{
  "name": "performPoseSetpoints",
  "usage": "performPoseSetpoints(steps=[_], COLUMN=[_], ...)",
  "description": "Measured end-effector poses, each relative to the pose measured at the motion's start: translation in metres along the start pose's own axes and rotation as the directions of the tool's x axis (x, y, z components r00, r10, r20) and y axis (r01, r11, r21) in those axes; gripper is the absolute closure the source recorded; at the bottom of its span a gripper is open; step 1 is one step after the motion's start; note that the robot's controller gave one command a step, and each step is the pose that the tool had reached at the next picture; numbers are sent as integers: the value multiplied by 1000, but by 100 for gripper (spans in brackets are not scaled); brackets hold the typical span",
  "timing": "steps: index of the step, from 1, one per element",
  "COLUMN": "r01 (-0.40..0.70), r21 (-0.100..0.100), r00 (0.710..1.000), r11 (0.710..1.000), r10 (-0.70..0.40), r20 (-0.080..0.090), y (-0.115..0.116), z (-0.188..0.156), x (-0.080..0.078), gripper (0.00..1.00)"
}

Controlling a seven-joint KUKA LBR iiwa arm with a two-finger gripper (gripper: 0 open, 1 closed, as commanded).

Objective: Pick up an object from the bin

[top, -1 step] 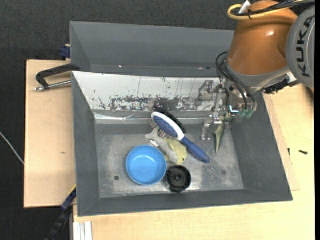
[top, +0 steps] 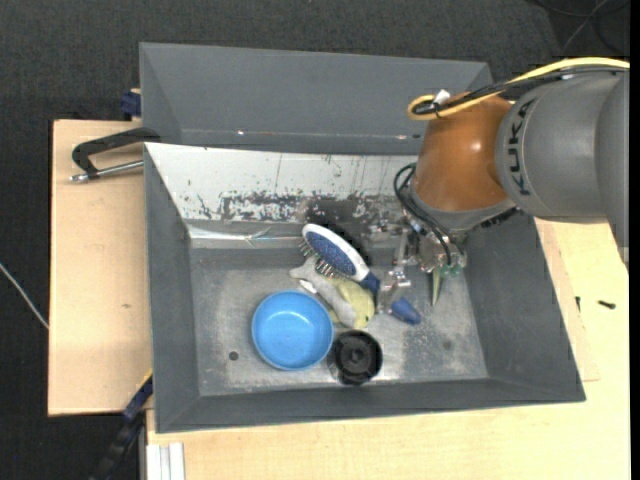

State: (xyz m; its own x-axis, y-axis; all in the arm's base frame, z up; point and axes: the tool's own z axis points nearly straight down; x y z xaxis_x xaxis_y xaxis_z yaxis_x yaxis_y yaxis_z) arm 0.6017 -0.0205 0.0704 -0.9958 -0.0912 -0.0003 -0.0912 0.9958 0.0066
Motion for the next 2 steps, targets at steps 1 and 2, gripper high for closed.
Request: performPoseSetpoints(steps=[1,2], r01=[1,195], r21=[6,10], r00=[1000,981], r11=[1000,981], r10=[-1,-195], r20=[9,11], y=[-3,-1], z=[-4,-138], x=[-2,4], gripper=[100,100])
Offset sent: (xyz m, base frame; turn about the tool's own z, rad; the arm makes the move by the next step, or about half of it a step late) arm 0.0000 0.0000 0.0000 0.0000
